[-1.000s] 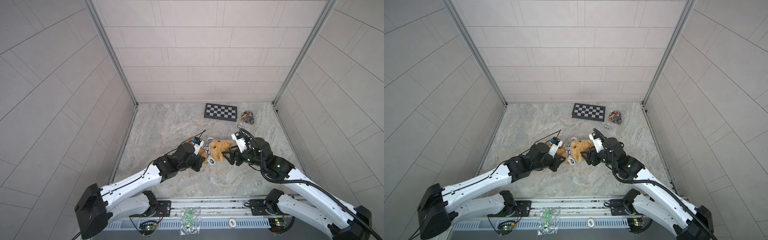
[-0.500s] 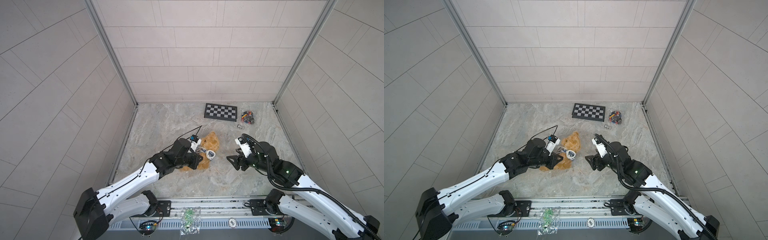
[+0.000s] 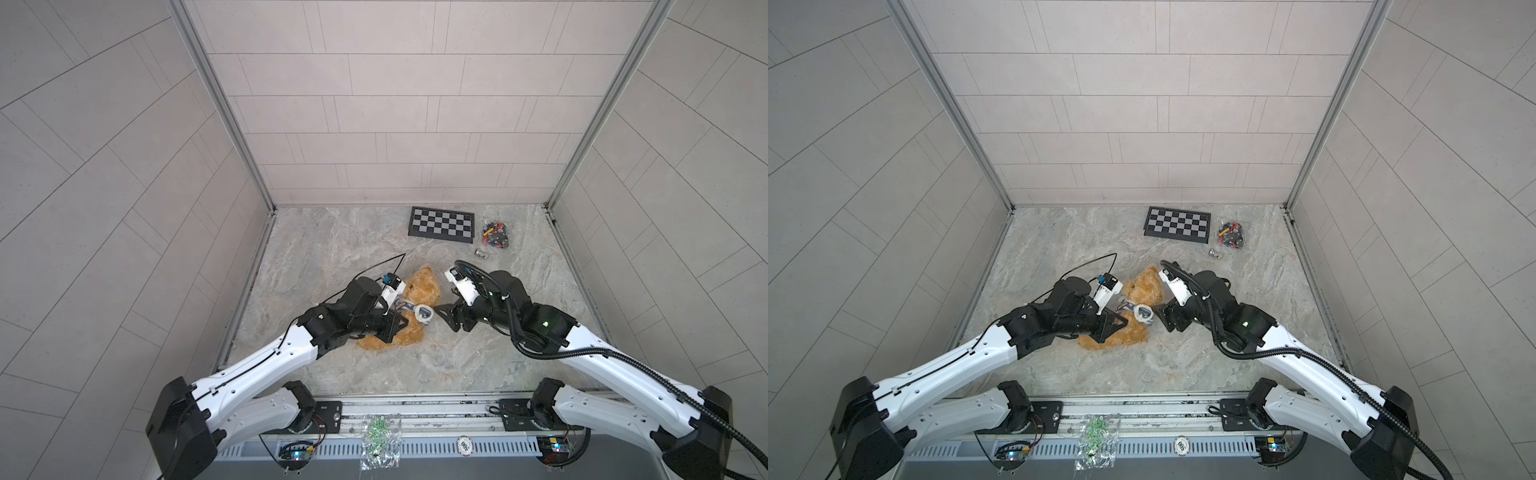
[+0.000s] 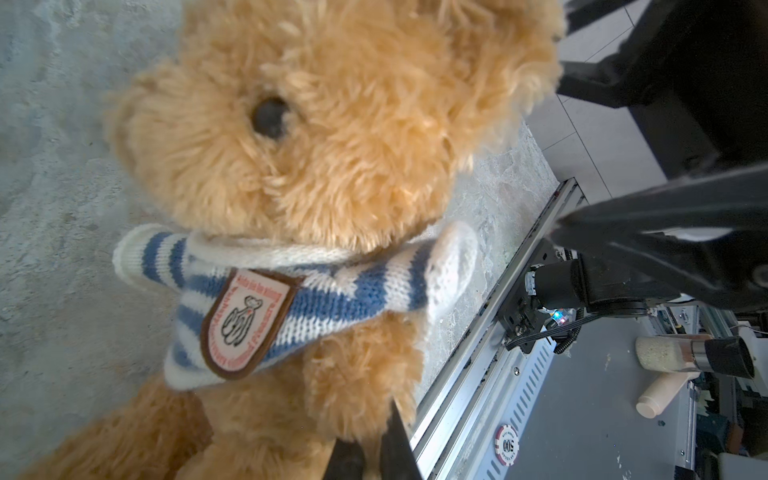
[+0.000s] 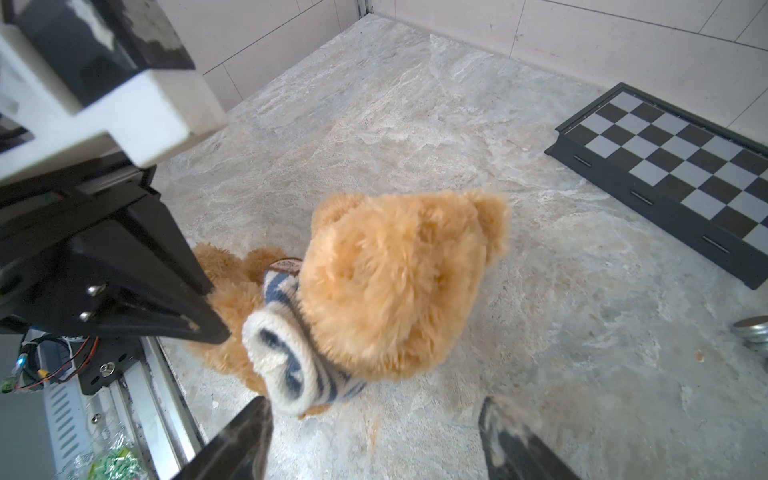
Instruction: Dress the teddy bear
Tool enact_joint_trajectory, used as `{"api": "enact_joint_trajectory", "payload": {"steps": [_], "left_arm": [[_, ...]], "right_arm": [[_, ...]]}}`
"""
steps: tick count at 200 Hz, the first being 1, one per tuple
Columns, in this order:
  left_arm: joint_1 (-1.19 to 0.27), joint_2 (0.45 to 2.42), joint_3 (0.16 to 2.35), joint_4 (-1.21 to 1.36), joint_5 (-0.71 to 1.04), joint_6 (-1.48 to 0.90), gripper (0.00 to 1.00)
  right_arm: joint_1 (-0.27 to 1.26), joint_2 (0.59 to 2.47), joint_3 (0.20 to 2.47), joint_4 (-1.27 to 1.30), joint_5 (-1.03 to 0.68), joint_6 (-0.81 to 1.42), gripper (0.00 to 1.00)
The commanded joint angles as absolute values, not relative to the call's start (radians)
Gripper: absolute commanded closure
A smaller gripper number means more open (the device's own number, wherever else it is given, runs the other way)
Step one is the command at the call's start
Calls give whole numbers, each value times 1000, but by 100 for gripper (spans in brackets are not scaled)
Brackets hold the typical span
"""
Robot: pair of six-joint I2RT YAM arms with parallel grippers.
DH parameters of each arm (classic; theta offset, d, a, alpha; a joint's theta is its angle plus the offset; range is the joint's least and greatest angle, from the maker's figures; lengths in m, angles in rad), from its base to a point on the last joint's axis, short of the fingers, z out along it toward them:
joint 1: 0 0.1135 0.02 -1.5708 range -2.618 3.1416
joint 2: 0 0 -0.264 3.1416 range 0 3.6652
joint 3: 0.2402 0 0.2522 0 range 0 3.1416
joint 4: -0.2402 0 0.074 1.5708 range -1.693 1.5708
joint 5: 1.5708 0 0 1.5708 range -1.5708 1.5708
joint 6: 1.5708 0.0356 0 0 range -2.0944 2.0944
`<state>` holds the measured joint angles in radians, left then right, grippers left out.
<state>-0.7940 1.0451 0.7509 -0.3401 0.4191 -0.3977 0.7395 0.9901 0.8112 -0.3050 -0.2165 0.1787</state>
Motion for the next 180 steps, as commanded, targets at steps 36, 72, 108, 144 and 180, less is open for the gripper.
{"api": "enact_joint_trajectory", "payload": {"steps": [36, 72, 108, 144, 180], "left_arm": [[-795, 1033, 739, -291, 478, -350, 100], [-796, 1043, 739, -292, 498, -329, 100], [-795, 1047, 733, -299, 510, -316, 100], [-794, 1047, 735, -305, 487, -324, 100], [-792, 1044, 747, -300, 477, -348, 100]], "right_arm": [[742, 1128, 865, -205, -238, 96, 19], [736, 1184, 886, -181, -233, 85, 20], [733, 1227, 902, -170, -248, 88, 21], [732, 1238, 880, -176, -261, 90, 37], [732, 1214, 843, -208, -265, 92, 46]]}}
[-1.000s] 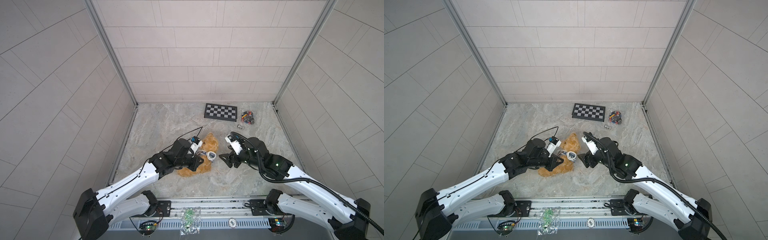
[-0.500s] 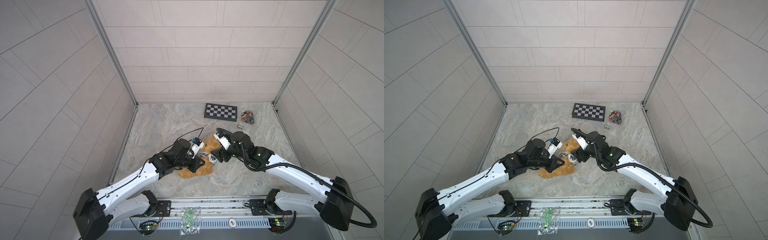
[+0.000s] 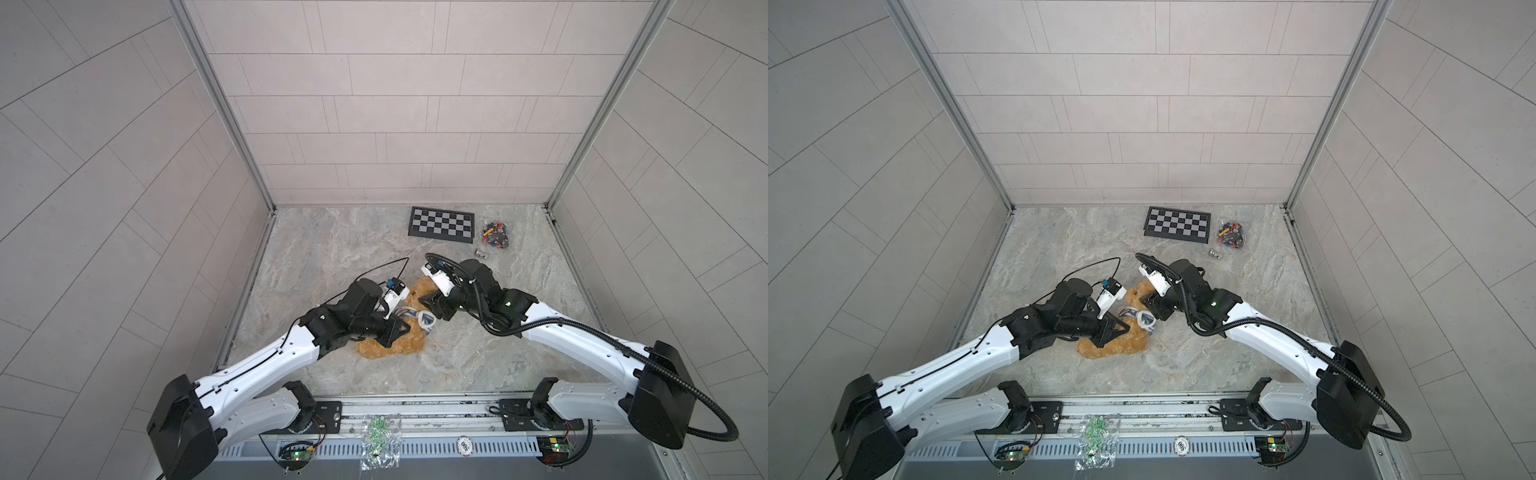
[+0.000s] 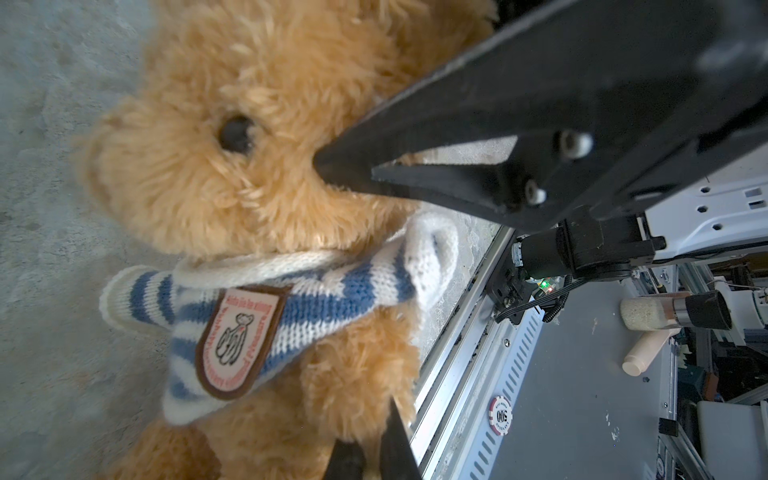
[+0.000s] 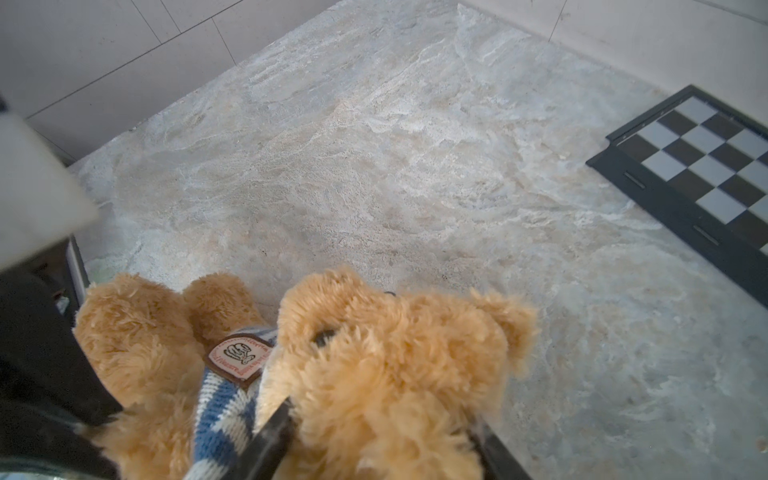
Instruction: Dress the teddy bear
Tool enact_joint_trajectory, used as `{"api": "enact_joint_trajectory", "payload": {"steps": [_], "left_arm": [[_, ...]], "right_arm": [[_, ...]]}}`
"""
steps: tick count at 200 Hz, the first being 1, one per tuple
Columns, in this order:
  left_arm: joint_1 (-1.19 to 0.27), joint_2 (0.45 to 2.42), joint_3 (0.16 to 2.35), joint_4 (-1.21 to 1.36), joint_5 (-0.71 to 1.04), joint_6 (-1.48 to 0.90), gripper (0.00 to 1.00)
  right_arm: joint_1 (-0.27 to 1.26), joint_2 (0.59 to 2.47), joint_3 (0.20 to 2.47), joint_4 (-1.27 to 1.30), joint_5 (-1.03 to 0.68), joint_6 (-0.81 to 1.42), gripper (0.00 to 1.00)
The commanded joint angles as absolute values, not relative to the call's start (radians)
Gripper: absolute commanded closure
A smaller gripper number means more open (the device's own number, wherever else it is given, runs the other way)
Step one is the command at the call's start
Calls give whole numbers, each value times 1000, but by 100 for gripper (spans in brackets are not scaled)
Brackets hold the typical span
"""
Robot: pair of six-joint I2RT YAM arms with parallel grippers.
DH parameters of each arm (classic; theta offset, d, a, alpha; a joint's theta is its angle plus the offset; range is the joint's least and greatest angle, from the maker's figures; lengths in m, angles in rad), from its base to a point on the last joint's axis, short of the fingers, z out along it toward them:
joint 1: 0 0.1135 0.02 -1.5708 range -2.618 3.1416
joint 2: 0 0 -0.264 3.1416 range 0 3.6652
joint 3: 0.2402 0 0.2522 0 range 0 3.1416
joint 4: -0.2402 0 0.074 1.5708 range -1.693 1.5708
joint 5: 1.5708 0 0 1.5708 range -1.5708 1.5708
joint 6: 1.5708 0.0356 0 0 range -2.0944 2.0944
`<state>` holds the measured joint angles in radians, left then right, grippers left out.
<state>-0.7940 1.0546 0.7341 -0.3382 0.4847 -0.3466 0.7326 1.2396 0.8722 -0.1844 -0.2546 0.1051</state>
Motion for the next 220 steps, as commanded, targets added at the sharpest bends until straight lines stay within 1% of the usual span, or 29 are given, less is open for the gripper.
{"api": "enact_joint_trajectory", "payload": {"steps": [1, 10, 22, 38, 58, 64, 79, 104, 113, 127, 147, 172, 189, 206, 220], "left_arm": [[-792, 1044, 748, -299, 477, -349, 100], [-792, 1042, 748, -301, 471, -351, 100], [-791, 1040, 749, -307, 461, -352, 100], [-779, 1036, 744, -307, 453, -364, 100], [-748, 1036, 731, -303, 438, -386, 100], [-739, 1034, 726, -304, 425, -393, 96], [-723, 1026, 716, -310, 374, -413, 86], [-724, 978, 702, -296, 285, -449, 63], [-728, 955, 690, -275, 271, -470, 59], [-751, 919, 673, -253, 226, -502, 56], [-826, 880, 645, -242, 157, -543, 56], [-966, 837, 589, -174, 94, -604, 64], [-1045, 847, 568, -147, 58, -639, 69], [-1081, 888, 558, -113, 43, -655, 72], [-1088, 938, 563, -74, 46, -661, 73]], "right_arm": [[732, 1214, 842, -208, -265, 92, 46], [732, 1205, 831, -212, -262, 95, 50], [732, 1198, 822, -223, -254, 98, 59], [732, 1194, 816, -238, -238, 108, 74], [717, 1212, 826, -276, -209, 165, 95], [709, 1224, 832, -291, -208, 186, 100], [706, 1250, 851, -328, -204, 227, 100], [706, 1276, 876, -362, -203, 316, 100], [706, 1274, 878, -364, -197, 343, 100], [706, 1263, 877, -359, -178, 374, 100], [706, 1245, 873, -353, -141, 407, 100], [706, 1243, 880, -355, -130, 439, 100], [706, 1245, 876, -342, -130, 457, 100], [706, 1252, 872, -335, -128, 464, 100], [706, 1256, 874, -328, -134, 473, 100]]}}
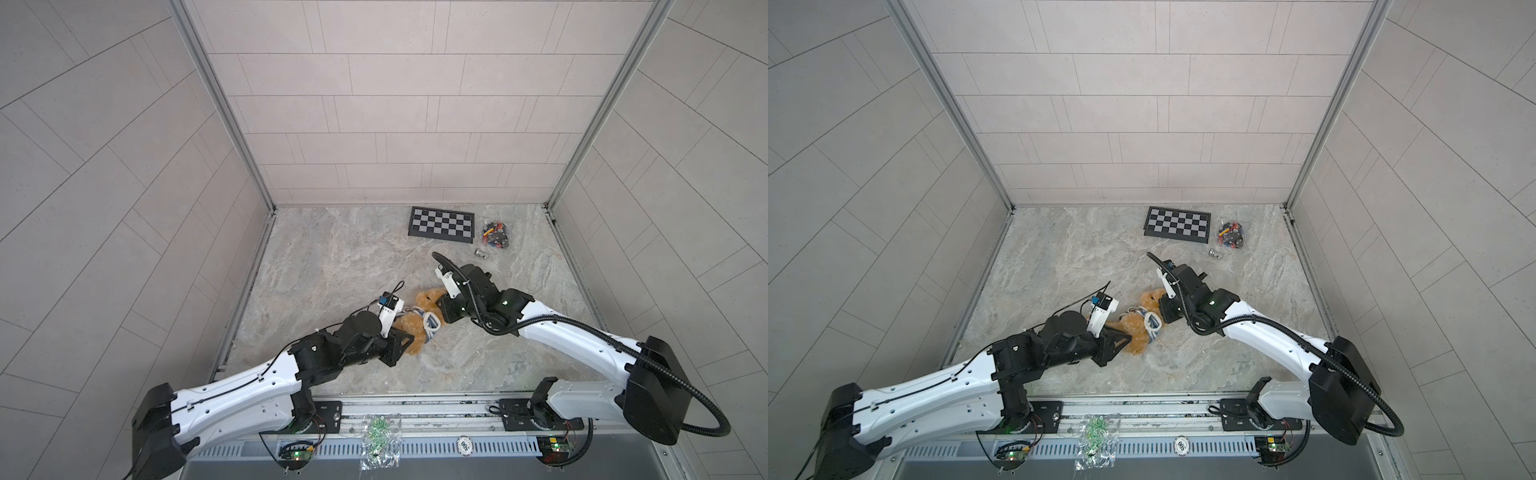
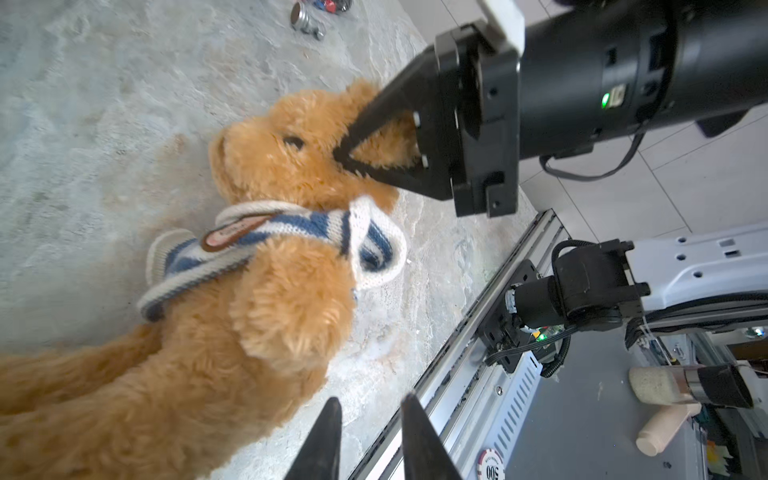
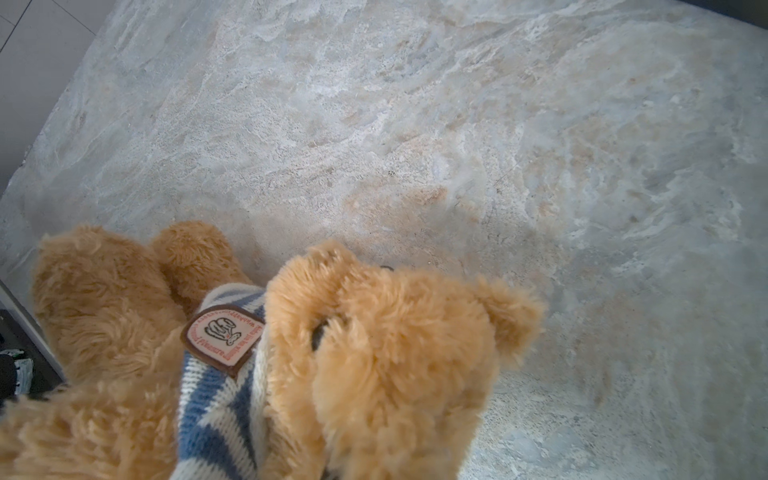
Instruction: Dress the teddy bear
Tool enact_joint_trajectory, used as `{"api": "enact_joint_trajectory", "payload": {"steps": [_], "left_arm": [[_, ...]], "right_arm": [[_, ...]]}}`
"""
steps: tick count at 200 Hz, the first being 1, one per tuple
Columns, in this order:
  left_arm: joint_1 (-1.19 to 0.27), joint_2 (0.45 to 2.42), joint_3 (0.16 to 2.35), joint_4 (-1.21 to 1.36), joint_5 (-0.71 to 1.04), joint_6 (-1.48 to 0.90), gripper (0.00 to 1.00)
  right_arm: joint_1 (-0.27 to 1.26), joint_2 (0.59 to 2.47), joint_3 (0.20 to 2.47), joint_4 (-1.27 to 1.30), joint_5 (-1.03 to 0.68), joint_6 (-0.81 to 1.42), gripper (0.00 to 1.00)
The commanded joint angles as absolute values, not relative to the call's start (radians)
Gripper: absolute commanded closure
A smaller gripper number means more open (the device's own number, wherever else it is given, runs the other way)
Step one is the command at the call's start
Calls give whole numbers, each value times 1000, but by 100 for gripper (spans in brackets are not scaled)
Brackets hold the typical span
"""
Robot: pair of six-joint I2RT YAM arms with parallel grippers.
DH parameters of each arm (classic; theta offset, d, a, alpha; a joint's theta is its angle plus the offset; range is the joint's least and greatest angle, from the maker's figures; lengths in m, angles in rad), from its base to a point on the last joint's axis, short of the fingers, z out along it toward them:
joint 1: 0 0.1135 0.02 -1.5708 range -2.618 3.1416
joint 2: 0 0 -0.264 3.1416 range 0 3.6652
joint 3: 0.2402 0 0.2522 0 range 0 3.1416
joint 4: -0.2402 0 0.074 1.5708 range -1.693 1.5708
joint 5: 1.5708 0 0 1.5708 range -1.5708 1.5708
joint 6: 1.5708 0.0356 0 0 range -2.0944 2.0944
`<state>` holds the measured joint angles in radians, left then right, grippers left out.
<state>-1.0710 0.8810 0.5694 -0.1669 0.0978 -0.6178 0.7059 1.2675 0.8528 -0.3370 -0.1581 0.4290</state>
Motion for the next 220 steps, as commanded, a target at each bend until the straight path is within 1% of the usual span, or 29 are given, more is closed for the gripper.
{"api": "enact_joint_trajectory", "payload": {"steps": [1, 39, 95, 118, 139, 166, 186, 206, 220], "left_arm": [[-1088, 941, 564, -70, 46, -662, 73], [-1088, 1099, 595, 16, 17, -690, 75], [-1088, 1223, 636, 112, -25, -705, 76], [-1088, 1253, 655, 133, -31, -711, 76], [-1088, 1268, 659, 147, -56, -723, 73], [-1087, 1291, 676, 152, -59, -725, 71], [-1088, 1302, 679, 136, -99, -739, 71], [-1088, 1310, 681, 132, -136, -751, 74], [-1088, 1318, 681, 141, -144, -752, 81]], "right_arm": [[706, 1255, 874, -328, -135, 473, 100], [706, 1236, 868, -322, -141, 490, 100], [706, 1204, 854, -323, -140, 503, 100], [706, 1200, 852, -323, -144, 507, 100], [706, 1189, 843, -319, -143, 512, 100], [706, 1177, 835, -318, -143, 516, 100], [706, 1168, 829, -318, -140, 518, 100], [706, 1163, 827, -318, -138, 518, 100], [706, 1161, 825, -316, -138, 520, 100]]}}
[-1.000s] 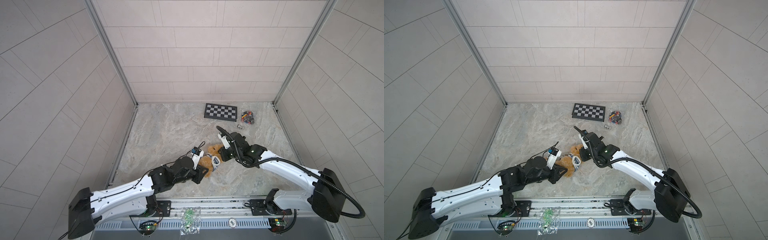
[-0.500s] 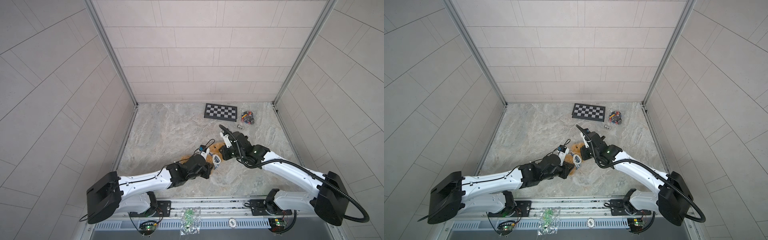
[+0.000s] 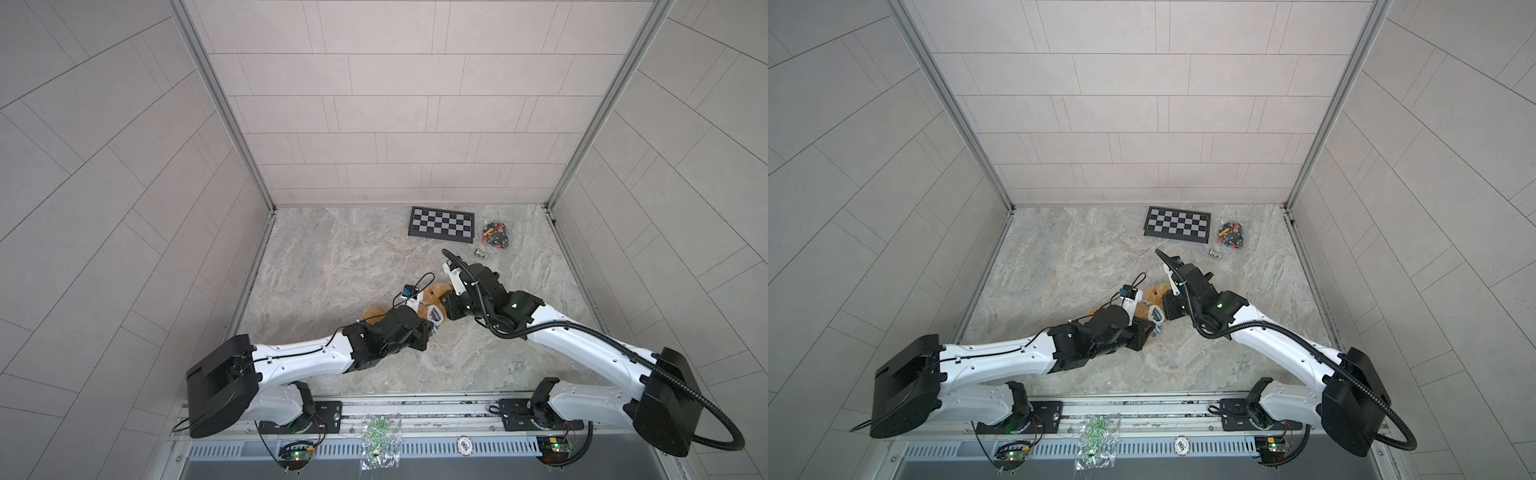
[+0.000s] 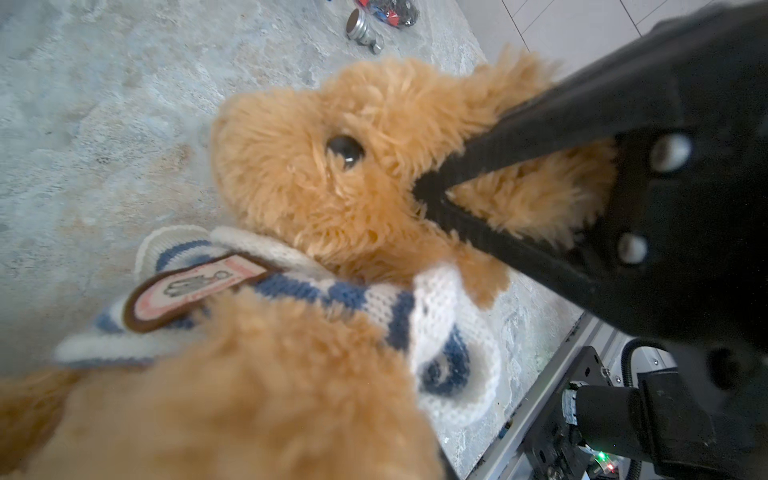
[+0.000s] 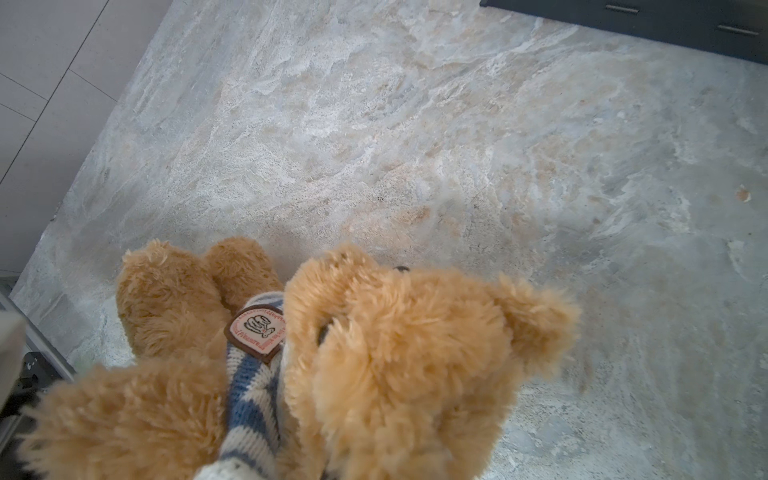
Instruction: Dress the teddy bear
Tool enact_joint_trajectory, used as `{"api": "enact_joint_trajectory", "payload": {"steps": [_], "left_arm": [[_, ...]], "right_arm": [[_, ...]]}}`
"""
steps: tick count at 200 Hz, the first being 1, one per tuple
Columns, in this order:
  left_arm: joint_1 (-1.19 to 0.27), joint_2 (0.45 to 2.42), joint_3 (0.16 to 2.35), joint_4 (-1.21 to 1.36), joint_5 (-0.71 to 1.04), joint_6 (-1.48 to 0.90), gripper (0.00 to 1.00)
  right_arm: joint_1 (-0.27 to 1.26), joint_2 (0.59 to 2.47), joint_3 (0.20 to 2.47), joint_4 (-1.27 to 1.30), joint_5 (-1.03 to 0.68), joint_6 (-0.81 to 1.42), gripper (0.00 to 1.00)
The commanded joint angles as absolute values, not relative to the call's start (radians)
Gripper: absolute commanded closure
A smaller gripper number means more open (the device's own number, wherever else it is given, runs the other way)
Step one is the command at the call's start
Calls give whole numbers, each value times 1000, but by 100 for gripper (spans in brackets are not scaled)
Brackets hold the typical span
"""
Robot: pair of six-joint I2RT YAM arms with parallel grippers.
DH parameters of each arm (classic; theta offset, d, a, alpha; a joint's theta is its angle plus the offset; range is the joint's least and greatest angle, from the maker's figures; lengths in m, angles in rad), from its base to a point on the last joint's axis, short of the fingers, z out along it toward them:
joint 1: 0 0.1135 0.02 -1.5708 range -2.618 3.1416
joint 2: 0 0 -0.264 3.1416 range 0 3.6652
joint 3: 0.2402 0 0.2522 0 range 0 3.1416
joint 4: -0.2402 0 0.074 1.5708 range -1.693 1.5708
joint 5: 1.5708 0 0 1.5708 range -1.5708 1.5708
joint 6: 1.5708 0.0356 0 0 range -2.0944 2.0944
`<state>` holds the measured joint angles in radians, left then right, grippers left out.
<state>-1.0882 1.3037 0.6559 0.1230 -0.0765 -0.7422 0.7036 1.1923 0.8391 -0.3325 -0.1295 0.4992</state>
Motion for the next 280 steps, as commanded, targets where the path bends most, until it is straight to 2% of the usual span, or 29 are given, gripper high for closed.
{"api": "enact_joint_trajectory", "payload": {"steps": [1, 20, 50, 111, 126, 144, 171, 280], "left_arm": [[-1088, 1318, 682, 141, -144, -752, 81], [-1088, 1331, 693, 147, -141, -749, 89], [-1087, 1331, 686, 176, -122, -753, 91], [-1088, 1354, 698, 231, -95, -749, 81], [-1088, 1358, 699, 231, -100, -750, 84], [-1088, 1349, 697, 229, -104, -751, 92], [-1088, 1301, 668, 210, -117, -745, 100], [-1028, 1037, 517, 112, -176, -732, 100]], "right_arm": [[706, 1160, 825, -316, -137, 520, 100], [706, 1155, 824, -316, -133, 520, 100], [706, 1143, 818, -318, -122, 520, 100], [706, 1130, 810, -310, -114, 526, 100], [706, 1123, 805, -312, -107, 525, 100], [705, 1112, 798, -314, -96, 526, 100], [703, 1102, 793, -333, -66, 513, 100], [657, 1017, 753, -387, 20, 484, 100]]}}
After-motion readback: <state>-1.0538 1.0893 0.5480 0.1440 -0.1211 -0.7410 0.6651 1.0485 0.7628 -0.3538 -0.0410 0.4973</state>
